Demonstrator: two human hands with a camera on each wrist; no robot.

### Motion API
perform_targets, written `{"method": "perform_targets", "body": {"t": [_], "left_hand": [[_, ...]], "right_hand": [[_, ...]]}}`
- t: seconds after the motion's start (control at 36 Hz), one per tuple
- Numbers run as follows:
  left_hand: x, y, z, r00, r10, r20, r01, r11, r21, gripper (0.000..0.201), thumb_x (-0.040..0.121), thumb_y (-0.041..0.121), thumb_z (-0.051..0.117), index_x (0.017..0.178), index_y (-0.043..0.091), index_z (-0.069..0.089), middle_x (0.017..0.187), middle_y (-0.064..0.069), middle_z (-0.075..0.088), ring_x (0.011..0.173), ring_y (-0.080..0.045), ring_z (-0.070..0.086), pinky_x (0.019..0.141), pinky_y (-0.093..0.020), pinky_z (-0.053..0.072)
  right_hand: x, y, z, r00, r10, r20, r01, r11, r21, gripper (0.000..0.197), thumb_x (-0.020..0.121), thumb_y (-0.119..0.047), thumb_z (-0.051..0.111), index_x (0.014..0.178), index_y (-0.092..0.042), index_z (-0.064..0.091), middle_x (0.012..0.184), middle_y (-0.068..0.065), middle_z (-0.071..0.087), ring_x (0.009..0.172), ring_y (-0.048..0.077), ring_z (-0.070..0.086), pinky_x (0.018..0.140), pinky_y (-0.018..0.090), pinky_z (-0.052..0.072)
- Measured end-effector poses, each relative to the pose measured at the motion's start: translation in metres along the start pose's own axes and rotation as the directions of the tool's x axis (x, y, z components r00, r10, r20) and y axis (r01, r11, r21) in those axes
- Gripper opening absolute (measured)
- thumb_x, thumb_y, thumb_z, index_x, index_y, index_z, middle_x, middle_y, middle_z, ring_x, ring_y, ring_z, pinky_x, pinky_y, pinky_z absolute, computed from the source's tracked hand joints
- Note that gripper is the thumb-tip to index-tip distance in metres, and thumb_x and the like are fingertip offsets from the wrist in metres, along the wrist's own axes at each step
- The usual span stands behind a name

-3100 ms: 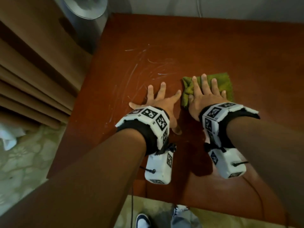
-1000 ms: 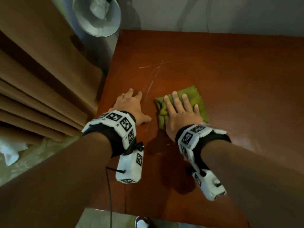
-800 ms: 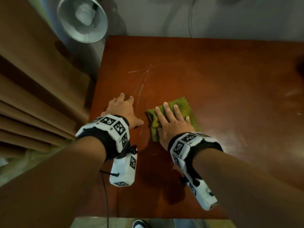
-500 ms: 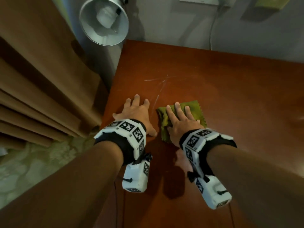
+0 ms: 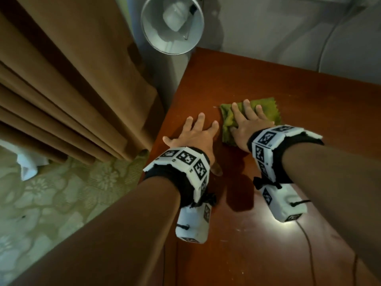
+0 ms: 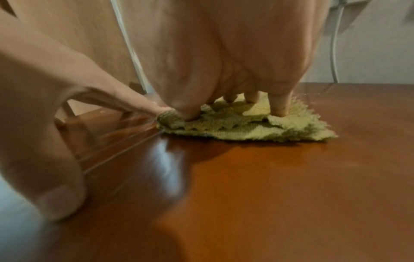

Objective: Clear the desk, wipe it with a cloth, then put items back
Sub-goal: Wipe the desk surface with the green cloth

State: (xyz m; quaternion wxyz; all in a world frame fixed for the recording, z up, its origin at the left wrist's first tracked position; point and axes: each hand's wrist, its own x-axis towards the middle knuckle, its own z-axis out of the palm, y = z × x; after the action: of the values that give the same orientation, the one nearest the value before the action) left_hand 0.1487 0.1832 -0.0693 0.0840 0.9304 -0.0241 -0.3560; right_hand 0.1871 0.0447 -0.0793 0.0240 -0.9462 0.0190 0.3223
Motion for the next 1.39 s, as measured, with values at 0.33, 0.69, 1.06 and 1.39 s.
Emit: {"method": "perform_targets", "body": {"t": [0.33, 0.69, 1.06, 1.39], "left_hand": [[-0.009, 0.002, 0.006, 0.999, 0.007, -0.050, -0.003, 0.997, 0.074, 0.121, 0.064, 0.056, 0.081, 0.153, 0.036, 0.001, 0.161, 0.004, -0.012, 0.147, -0.029, -0.007, 0.109, -0.066, 0.021], [-0.018, 0.004, 0.017, 0.994, 0.025, -0.107, -0.017, 0.997, 0.075, 0.109, 0.071, 0.056, 0.076, 0.153, 0.032, 0.009, 0.161, 0.001, -0.003, 0.147, -0.031, 0.002, 0.109, -0.065, 0.024], [0.007, 0.003, -0.003, 0.990, 0.056, -0.131, -0.044, 0.995, 0.093, 0.116, 0.064, 0.060, 0.079, 0.152, 0.034, 0.009, 0.160, 0.003, 0.002, 0.145, -0.030, 0.006, 0.110, -0.060, 0.026], [0.041, 0.015, -0.033, 0.992, -0.011, -0.127, 0.014, 1.000, 0.017, 0.126, 0.050, 0.061, 0.087, 0.150, 0.042, 0.011, 0.159, 0.013, -0.003, 0.146, -0.023, -0.001, 0.106, -0.069, 0.021]], "right_hand": [[-0.098, 0.029, 0.058, 0.997, -0.072, 0.003, 0.072, 0.997, 0.011, 0.073, 0.098, -0.049, 0.036, 0.150, -0.037, -0.014, 0.159, -0.009, -0.019, 0.147, 0.024, -0.008, 0.117, 0.048, 0.014], [-0.120, 0.023, 0.064, 0.989, 0.101, -0.107, -0.076, 0.974, 0.213, 0.075, 0.092, -0.042, 0.060, 0.152, -0.025, 0.019, 0.157, 0.000, 0.016, 0.143, 0.031, 0.018, 0.109, 0.045, 0.033], [-0.065, 0.016, 0.039, 0.992, 0.080, -0.098, -0.066, 0.987, 0.144, 0.076, 0.092, -0.043, 0.058, 0.152, -0.023, 0.016, 0.161, 0.004, 0.007, 0.146, 0.032, 0.011, 0.107, 0.047, 0.034], [0.028, 0.005, -0.021, 0.992, -0.028, -0.124, 0.039, 0.995, 0.090, 0.071, 0.092, -0.043, 0.059, 0.150, -0.022, 0.023, 0.160, 0.003, 0.010, 0.145, 0.035, 0.012, 0.107, 0.051, 0.033]]}}
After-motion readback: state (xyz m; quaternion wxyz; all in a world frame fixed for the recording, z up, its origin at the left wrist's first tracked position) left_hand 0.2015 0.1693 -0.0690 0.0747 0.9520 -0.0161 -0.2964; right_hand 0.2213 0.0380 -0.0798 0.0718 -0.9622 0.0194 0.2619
